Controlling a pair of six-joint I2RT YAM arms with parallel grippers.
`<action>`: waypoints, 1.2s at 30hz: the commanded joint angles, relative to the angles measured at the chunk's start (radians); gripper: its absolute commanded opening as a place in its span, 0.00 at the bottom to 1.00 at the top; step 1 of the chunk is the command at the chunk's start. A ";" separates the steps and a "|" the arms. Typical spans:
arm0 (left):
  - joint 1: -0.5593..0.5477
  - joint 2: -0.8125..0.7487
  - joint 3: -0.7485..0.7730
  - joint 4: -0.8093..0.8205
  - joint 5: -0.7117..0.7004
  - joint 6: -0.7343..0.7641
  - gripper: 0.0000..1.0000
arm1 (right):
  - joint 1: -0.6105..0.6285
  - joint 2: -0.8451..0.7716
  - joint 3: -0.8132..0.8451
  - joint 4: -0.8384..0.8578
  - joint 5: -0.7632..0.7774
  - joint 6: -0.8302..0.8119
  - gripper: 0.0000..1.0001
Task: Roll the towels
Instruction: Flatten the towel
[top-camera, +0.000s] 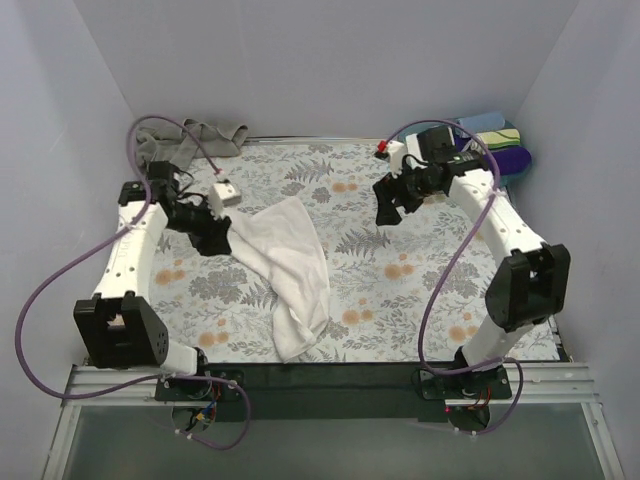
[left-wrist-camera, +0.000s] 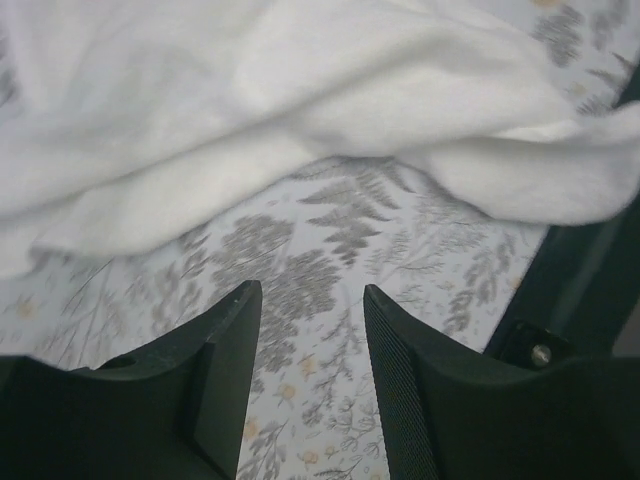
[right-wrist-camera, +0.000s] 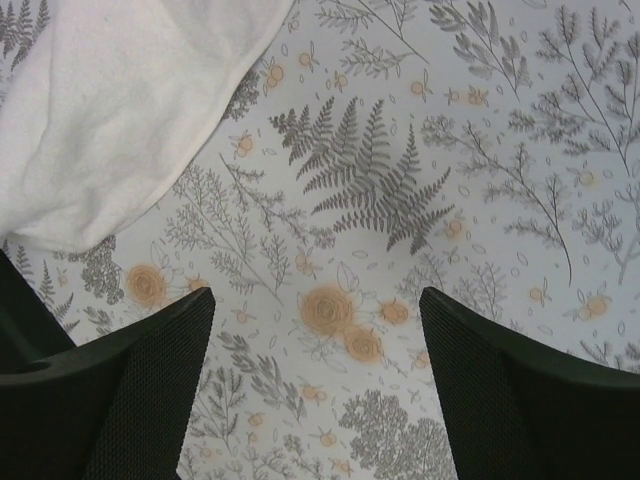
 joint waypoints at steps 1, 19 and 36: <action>0.216 0.076 0.077 0.166 -0.025 -0.194 0.41 | 0.078 0.106 0.104 0.141 0.059 0.077 0.74; 0.308 0.556 0.304 0.596 -0.221 -0.386 0.55 | 0.299 0.777 0.695 0.488 0.262 0.217 0.61; 0.284 0.613 0.192 0.669 -0.237 -0.395 0.56 | 0.405 0.938 0.691 0.626 0.356 0.197 0.55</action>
